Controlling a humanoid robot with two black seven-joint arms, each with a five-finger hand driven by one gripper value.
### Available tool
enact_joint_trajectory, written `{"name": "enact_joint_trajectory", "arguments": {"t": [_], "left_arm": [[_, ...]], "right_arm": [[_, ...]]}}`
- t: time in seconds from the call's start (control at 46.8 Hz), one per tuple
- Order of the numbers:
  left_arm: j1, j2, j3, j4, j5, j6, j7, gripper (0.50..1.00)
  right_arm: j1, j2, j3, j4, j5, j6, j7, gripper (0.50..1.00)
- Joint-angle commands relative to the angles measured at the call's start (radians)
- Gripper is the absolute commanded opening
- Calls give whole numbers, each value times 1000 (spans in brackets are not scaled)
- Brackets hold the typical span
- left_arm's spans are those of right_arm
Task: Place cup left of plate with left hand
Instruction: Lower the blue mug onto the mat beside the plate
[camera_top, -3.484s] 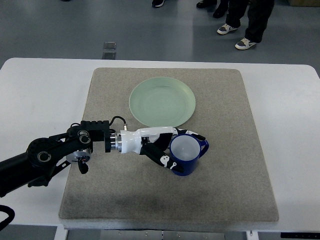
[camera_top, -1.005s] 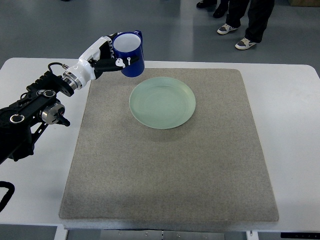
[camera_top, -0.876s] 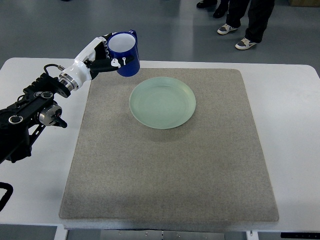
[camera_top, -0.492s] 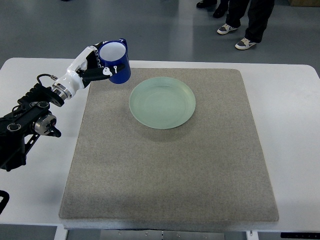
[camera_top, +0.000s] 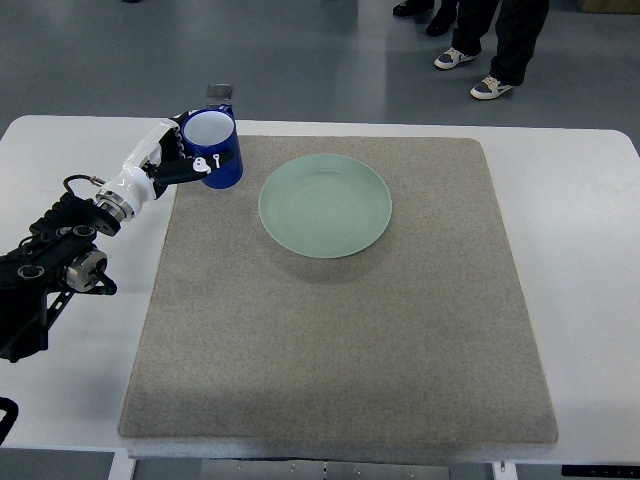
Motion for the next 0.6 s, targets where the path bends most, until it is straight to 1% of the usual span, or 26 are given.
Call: {"name": "enact_joint_trajectory", "arguments": {"t": [0.0,0.085,0.214,0.342,0.385,0.427,0.47,0.534,0.577], "left_arm": [[0,-13,7,11,-1,7,-6,666],[0,-21,10,24,-1,27,-7,683],[0,-27,11,37,-3,33,-7,703],[0,-29,11,37,-3,36,-7,741],[0,-29,11,37,-3,36,-7,767],[0,-29,11,37,-3,38,-7,778],[0,-29,11,37,-4,38,-7,803],[0,-29,11,37,-4,46,-7,825],[0,-29,11,37,-4,55,-7,859]], "right_arm": [[-1,0,0,0,0,0,0,932],[0,0,0,0,0,0,0,932],[-1,0,0,0,0,0,0,932],[-1,0,0,0,0,0,0,932],[-1,0,0,0,0,0,0,932],[-1,0,0,0,0,0,0,932],[-1,0,0,0,0,0,0,932],[-1,0,1,0,0,0,0,932],[-1,0,0,0,0,0,0,932]]}}
